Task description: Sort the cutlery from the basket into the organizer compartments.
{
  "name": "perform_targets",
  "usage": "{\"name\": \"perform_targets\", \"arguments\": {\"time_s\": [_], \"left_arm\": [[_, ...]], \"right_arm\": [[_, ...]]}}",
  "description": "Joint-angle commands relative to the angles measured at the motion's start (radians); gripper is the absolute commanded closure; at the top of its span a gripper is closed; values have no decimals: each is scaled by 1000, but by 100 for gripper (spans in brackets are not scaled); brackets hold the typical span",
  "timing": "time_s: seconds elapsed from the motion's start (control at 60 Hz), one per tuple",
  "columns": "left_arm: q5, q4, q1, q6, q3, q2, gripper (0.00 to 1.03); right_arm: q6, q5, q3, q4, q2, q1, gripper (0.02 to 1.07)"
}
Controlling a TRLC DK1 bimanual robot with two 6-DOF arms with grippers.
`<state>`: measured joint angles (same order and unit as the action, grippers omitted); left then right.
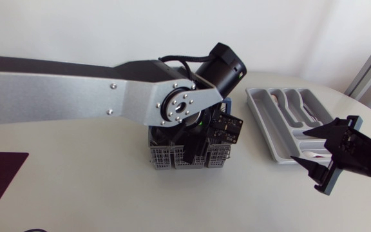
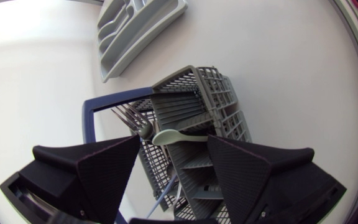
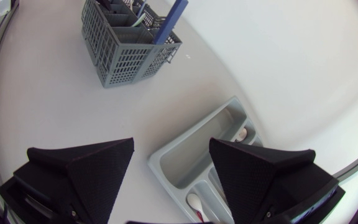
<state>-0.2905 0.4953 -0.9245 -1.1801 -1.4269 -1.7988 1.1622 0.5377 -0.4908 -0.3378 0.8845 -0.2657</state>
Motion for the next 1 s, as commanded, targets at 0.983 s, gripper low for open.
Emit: {"name": "perform_targets", "arguments": {"time_s": [0.983], "left_arm": [[-222,75,-11,-154,-222,-217,57]], "right_arm": [[-174,-45,146,-98,-282,209,20]]}}
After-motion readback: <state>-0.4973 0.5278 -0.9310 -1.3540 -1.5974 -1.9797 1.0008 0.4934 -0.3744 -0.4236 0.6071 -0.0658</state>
